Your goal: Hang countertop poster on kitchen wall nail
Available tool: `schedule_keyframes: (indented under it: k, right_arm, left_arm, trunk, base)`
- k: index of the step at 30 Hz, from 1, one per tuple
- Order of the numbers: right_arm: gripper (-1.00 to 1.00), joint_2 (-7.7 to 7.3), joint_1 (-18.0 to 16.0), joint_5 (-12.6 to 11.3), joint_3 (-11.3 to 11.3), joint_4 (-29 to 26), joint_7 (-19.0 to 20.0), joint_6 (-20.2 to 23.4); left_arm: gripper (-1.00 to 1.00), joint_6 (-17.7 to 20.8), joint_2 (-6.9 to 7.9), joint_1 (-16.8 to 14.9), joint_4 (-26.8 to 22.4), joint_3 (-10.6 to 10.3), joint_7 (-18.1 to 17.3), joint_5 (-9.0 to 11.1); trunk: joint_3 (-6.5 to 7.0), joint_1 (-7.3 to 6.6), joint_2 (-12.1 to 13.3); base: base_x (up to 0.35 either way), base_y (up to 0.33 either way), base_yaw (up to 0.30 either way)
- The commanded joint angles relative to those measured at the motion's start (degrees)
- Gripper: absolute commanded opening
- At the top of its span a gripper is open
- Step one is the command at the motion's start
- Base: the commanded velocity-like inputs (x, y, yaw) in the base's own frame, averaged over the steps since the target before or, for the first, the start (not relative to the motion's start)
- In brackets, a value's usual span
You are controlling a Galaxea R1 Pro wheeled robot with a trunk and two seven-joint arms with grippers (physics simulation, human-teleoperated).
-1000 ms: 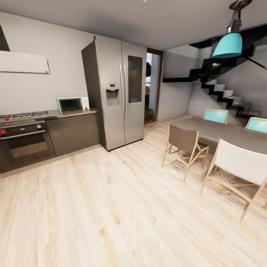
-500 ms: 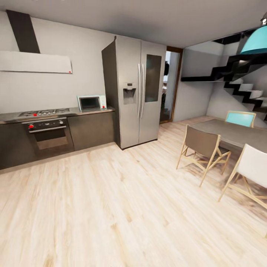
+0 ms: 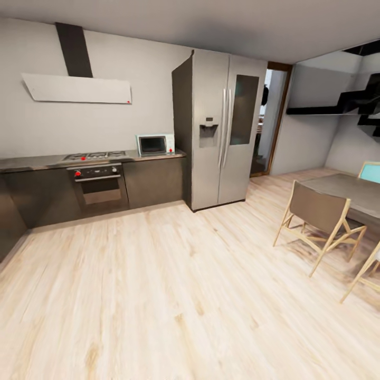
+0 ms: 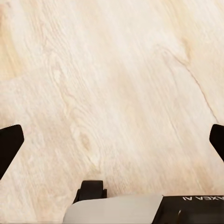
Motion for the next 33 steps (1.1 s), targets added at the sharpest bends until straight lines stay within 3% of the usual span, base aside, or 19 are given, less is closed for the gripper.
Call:
schedule_keyframes:
  k: [1,14,24,33]
  right_arm:
    - [1.00,-0.01,-0.03,0.55,0.08,0.05,-0.32,-0.11]
    - [1.00,-0.07,-0.03,0.54,0.08,0.05,-0.09,0.08]
    - [1.00,-0.09,-0.03,0.52,0.08,0.05,-0.15,-0.08]
    - [1.00,-0.15,-0.03,0.56,0.08,0.17,0.04,0.08]
  left_arm:
    - [1.00,0.03,-0.03,0.02,-0.10,0.16,0.03,-0.22]
    - [1.00,0.08,-0.02,0.02,-0.10,0.16,0.01,-0.19]
    - [1.00,0.06,-0.02,0.02,-0.12,0.21,0.02,-0.18]
    - [1.00,0.03,-0.02,0.02,-0.17,3.60,-0.14,-0.18]
  trunk:
    - [-0.07,0.00,-0.02]
    - [-0.36,0.00,-0.02]
    - [-0.44,0.00,-0.02]
    - [-0.61,0.00,-0.02]
  base:
    - [0.000,0.000,0.278]
    - [0.012,-0.010,0.236]
    - [0.220,-0.173,0.177]
    - [0.301,-0.126,0.155]
